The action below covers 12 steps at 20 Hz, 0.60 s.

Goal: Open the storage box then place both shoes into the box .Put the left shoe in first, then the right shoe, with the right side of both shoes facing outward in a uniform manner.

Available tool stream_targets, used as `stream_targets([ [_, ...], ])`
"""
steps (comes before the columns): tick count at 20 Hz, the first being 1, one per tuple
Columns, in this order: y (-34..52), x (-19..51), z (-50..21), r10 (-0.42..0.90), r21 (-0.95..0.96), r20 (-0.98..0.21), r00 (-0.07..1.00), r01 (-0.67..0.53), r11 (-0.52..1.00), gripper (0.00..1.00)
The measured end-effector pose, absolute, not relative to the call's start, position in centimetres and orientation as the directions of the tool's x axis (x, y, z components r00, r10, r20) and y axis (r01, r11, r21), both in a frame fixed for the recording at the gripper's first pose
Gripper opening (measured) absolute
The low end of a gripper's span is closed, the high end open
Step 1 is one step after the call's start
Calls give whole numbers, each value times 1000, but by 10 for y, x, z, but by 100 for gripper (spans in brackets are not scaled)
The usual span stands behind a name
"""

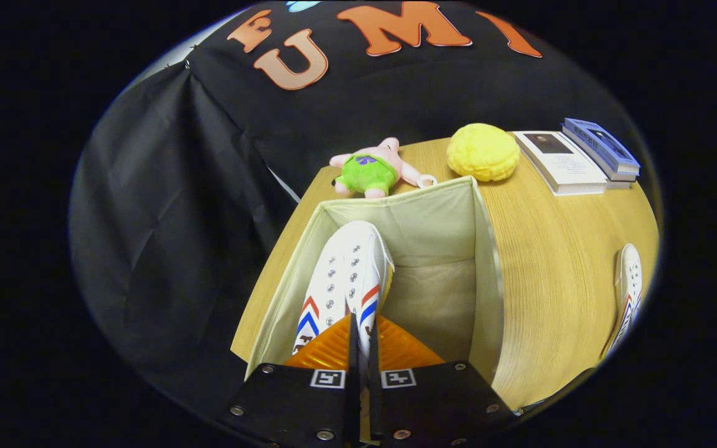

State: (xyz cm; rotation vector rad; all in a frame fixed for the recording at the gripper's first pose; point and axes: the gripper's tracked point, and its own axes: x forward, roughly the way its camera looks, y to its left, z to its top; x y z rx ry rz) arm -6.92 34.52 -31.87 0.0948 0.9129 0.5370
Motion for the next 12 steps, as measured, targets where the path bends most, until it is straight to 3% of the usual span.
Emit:
stream_targets([
  [3, 352, -64, -304, 503, 296, -689, 522, -431, 852, 64],
  [5, 349, -61, -296, 503, 270, -674, 541, -453, 849, 93],
  [7, 342, -56, -286, 499, 245, -656, 566, -465, 850, 99],
  [12, 311, -36, -255, 490, 228, -592, 640, -450, 864, 99],
])
